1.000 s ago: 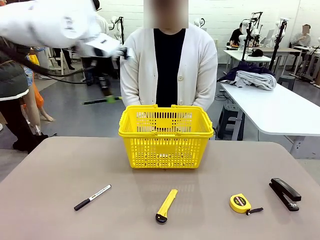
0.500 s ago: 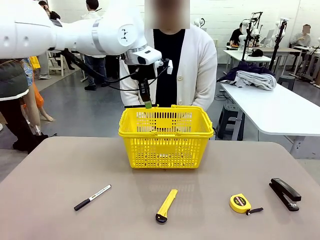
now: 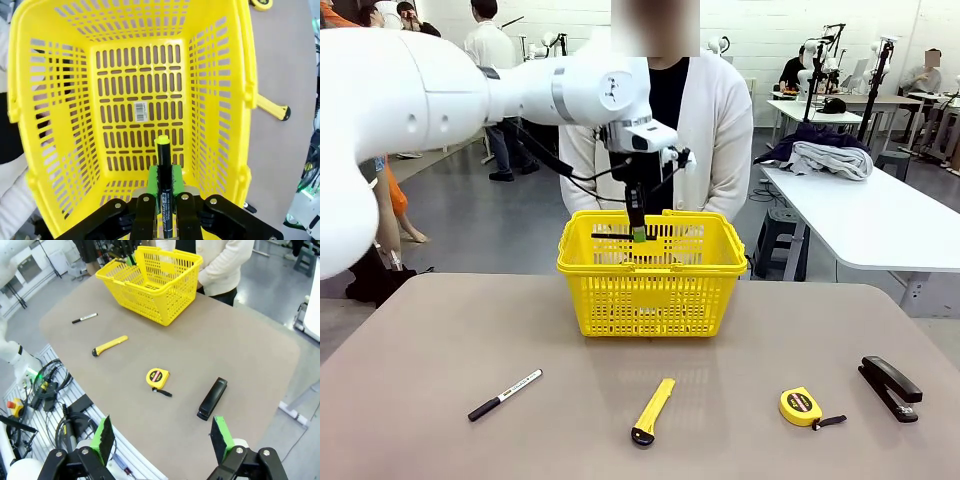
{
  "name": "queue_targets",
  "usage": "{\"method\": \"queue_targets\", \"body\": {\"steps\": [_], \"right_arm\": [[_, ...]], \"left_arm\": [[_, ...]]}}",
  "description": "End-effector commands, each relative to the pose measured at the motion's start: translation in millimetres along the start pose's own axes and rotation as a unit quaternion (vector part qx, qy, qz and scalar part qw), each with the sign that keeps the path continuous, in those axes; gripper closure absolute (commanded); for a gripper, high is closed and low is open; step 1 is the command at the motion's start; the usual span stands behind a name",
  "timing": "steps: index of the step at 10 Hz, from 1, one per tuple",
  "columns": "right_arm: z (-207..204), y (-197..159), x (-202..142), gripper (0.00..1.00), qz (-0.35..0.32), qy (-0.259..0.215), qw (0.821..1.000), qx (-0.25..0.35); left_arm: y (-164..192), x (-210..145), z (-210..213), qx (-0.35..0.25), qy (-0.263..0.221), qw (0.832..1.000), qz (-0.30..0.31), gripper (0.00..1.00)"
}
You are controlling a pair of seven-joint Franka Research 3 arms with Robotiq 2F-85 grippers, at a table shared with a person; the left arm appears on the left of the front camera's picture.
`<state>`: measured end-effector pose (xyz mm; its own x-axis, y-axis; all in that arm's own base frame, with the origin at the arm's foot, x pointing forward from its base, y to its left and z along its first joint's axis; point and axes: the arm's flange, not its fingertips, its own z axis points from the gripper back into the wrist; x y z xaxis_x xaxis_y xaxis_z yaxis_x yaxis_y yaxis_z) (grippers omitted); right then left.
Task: Place the items the person wants into the basket.
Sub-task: Pick up the item the person points to and place it in the Market Basket.
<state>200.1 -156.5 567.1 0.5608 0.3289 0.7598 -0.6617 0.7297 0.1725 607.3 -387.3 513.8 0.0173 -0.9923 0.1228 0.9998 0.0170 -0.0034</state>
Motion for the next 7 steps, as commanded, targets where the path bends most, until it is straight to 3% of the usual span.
{"method": "queue_targets", "body": {"steps": [1, 7], "right_arm": [[-2.1, -2.2, 2.1, 0.0, 0.004, -0.01, 1.0, 0.006], [-2.1, -2.2, 2.1, 0.0, 0.004, -0.01, 1.0, 0.006]], "left_arm": [[16.9, -1.4, -17.8, 0.006, 0.005, 1.0, -0.001, 0.88], [10.7, -17.1, -88.8, 0.0, -0.007, 1.0, -0.02, 0.88]]}}
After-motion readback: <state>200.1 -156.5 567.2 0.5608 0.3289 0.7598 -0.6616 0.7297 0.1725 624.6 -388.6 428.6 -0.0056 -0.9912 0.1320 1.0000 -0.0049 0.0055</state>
